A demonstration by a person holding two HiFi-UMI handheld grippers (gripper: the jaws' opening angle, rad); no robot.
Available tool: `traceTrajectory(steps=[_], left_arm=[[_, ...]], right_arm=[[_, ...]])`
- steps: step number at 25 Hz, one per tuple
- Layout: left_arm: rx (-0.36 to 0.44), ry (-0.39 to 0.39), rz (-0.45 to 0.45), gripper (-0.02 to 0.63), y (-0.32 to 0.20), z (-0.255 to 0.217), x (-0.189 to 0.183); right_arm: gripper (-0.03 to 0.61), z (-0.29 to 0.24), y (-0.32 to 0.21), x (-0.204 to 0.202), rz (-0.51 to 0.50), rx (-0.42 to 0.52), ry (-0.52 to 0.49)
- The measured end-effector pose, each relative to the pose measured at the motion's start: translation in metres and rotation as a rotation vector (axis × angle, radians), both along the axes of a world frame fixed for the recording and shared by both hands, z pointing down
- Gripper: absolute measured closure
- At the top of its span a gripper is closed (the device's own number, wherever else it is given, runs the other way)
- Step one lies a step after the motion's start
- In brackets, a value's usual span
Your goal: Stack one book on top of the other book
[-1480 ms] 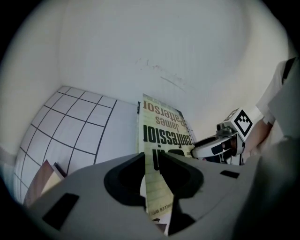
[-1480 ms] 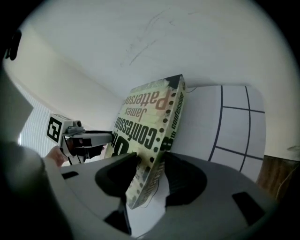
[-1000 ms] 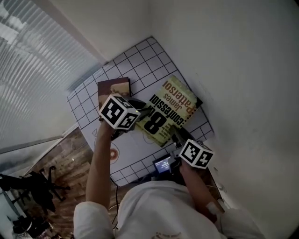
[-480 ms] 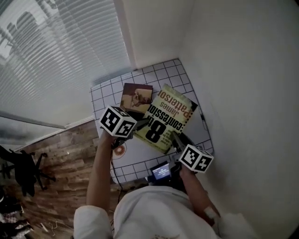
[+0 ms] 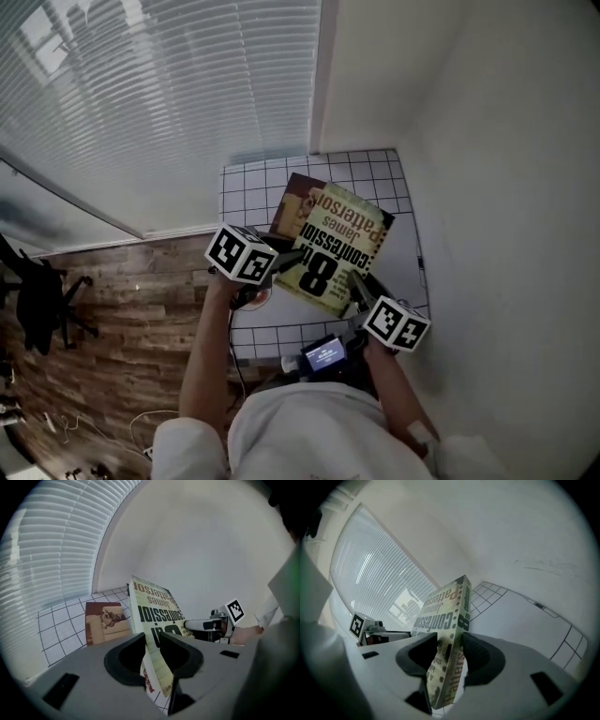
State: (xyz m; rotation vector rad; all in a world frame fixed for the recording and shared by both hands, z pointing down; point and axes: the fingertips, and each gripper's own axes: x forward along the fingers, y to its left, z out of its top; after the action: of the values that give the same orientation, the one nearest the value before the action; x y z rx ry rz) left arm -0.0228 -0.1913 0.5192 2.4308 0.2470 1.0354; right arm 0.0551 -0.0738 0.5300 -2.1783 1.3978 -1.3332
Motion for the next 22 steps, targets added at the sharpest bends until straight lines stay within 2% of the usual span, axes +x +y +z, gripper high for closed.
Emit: traceTrajectory(steps=[13, 22], left_arm=[[-0.056, -0.002, -0.166, 0.512, -0.027, 0.009, -0.038], [-0.072, -0.026, -0.195, 0.512, -0.043, 0.019, -0.036]], right_arm=[[0.411, -0.002, -0.038, -0.021, -0.113, -0.012, 0.014], [0.419, 0.005, -0.056, -0.014, -0.141, -0.023, 0.008]])
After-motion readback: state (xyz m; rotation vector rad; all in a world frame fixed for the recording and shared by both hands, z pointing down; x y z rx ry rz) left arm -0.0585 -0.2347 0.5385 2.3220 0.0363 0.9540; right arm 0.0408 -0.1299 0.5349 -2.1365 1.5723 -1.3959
